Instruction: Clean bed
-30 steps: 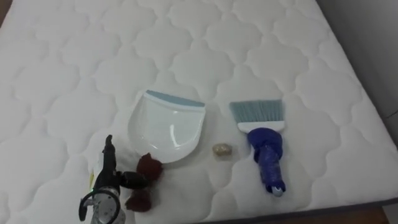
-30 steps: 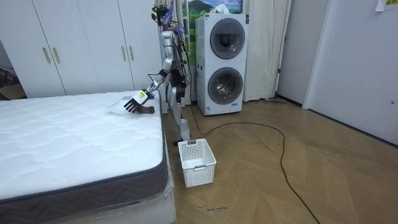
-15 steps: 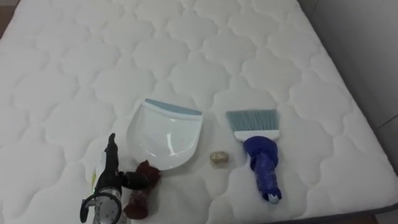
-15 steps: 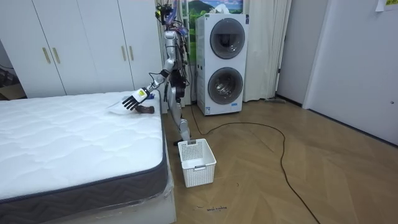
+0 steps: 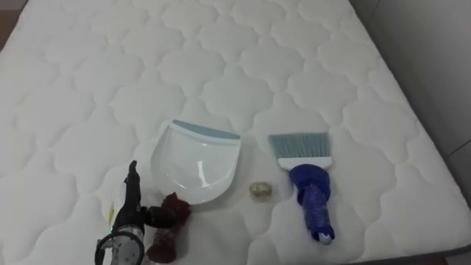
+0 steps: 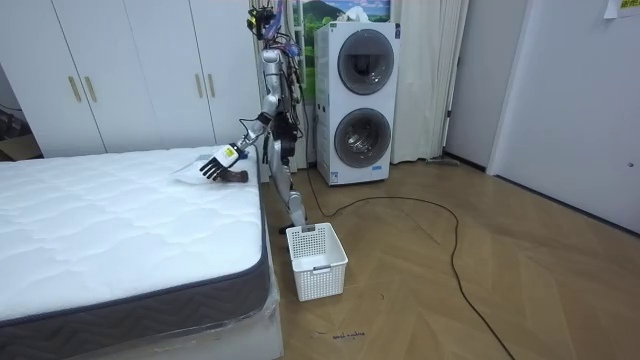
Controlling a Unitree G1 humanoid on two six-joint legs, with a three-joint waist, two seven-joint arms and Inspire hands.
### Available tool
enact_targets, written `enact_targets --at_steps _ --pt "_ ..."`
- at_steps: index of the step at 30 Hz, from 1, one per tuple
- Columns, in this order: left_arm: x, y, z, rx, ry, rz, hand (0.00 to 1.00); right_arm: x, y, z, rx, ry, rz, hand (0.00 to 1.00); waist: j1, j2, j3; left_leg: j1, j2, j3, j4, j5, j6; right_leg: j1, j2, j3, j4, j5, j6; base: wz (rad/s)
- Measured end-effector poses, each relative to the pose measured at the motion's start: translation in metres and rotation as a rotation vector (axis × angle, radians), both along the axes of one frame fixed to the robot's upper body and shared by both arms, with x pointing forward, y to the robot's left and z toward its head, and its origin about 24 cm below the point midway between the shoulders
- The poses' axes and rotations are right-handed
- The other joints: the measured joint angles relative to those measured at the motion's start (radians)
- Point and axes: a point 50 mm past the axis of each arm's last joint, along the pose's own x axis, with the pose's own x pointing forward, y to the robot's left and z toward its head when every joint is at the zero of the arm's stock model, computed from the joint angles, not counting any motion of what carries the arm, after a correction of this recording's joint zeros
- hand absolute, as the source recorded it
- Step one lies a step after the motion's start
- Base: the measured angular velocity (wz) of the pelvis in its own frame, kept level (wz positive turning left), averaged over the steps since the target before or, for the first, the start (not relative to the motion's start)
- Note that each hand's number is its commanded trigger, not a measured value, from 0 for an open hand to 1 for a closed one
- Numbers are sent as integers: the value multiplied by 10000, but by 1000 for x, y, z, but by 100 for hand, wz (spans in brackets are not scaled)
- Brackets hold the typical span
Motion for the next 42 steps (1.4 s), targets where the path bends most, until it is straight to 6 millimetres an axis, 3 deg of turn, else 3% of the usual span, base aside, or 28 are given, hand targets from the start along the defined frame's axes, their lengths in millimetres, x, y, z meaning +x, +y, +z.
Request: enact_targets --at_steps 10,18,21,22,25,42 --pt "-20 7 -18 193 1324 168 0 0 -1 0 125 -15 -257 0 -58 20 12 -178 37 190 -2 0 0 -191 3 22 23 2 -3 -5" --pt "-13 2 -17 212 1435 66 0 7 -2 2 108 -104 -462 0 -108 66 79 -539 117 254 17 0 0 -747 -8 22 389 6 -11 -2" --pt "-13 -2 -19 98 1622 44 0 11 -2 2 87 -175 -469 0 -107 70 162 -672 130 361 104 0 0 -930 -43 -64 534 10 -18 -9" --pt "-12 -3 -19 78 1704 -50 0 13 -1 3 86 -181 -436 0 -104 59 234 -746 131 366 210 0 0 -976 -80 -196 575 9 -20 0" --pt "1 -6 -14 114 1534 -236 0 20 -2 4 30 -272 -317 0 -141 73 261 -1249 129 439 513 -1 2 -1440 -175 -280 796 14 -37 -1" --pt "24 -16 -4 127 964 -67 0 40 2 9 -337 -760 87 0 -232 93 275 -2629 143 425 1230 13 28 -2785 -278 -264 1427 42 -157 0"
